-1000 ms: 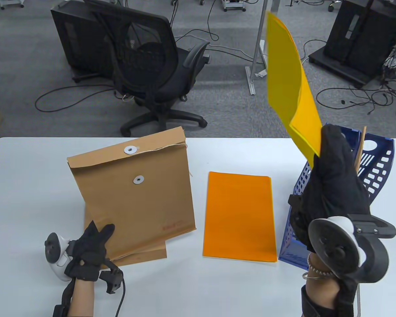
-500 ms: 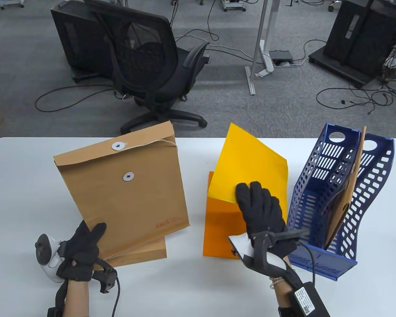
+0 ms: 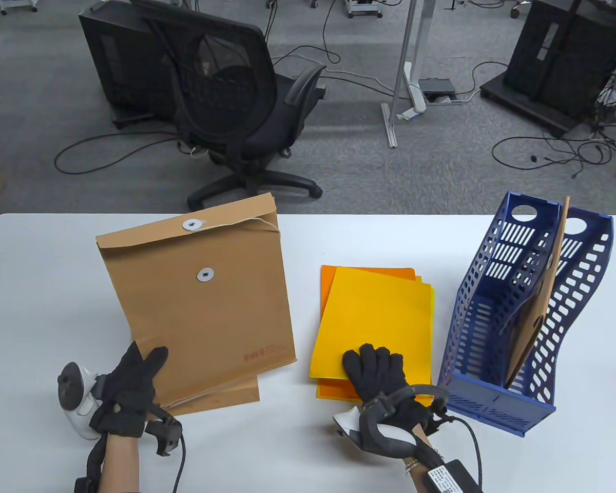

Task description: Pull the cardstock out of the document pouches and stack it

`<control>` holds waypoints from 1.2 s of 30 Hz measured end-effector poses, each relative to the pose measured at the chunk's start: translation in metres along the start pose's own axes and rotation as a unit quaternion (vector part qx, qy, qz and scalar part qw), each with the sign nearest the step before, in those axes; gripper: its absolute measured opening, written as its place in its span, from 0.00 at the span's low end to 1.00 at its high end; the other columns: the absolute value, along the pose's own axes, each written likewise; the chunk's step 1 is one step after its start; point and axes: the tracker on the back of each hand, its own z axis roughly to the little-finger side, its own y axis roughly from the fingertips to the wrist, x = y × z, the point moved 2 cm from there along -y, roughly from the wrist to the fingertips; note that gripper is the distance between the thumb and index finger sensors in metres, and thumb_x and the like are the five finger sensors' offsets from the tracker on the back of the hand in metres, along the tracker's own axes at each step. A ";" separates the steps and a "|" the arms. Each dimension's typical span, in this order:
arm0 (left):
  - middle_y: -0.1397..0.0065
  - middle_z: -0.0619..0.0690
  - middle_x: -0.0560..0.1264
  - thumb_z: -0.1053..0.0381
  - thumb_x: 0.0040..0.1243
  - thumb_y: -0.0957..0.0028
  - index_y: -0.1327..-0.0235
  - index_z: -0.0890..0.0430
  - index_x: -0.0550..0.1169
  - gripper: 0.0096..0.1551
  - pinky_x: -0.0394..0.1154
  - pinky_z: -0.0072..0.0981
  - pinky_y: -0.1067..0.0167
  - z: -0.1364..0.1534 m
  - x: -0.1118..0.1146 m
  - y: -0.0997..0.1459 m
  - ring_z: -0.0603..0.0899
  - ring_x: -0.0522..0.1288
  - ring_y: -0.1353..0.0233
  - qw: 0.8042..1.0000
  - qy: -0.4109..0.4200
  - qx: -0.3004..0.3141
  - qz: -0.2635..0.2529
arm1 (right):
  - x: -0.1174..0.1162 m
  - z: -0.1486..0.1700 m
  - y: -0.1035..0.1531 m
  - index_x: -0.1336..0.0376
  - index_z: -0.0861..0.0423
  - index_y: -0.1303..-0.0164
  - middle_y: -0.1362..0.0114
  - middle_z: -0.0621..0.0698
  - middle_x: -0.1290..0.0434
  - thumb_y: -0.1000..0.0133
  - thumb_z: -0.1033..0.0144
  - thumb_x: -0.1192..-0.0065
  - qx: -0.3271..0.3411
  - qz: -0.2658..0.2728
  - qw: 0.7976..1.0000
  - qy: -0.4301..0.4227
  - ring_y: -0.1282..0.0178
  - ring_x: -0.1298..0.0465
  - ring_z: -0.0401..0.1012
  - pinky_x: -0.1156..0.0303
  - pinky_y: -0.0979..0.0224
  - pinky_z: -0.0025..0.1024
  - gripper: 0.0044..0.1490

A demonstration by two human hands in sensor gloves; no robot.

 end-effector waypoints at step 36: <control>0.47 0.45 0.83 0.46 0.56 0.41 0.24 0.54 0.62 0.34 0.82 0.27 0.65 0.025 -0.083 0.000 0.45 0.86 0.59 0.903 -0.143 -0.362 -0.181 | 0.026 0.041 0.020 0.52 0.49 0.13 0.11 0.60 0.51 0.40 0.44 0.55 -0.162 -0.104 0.909 -0.369 0.15 0.53 0.59 0.50 0.19 0.60 0.44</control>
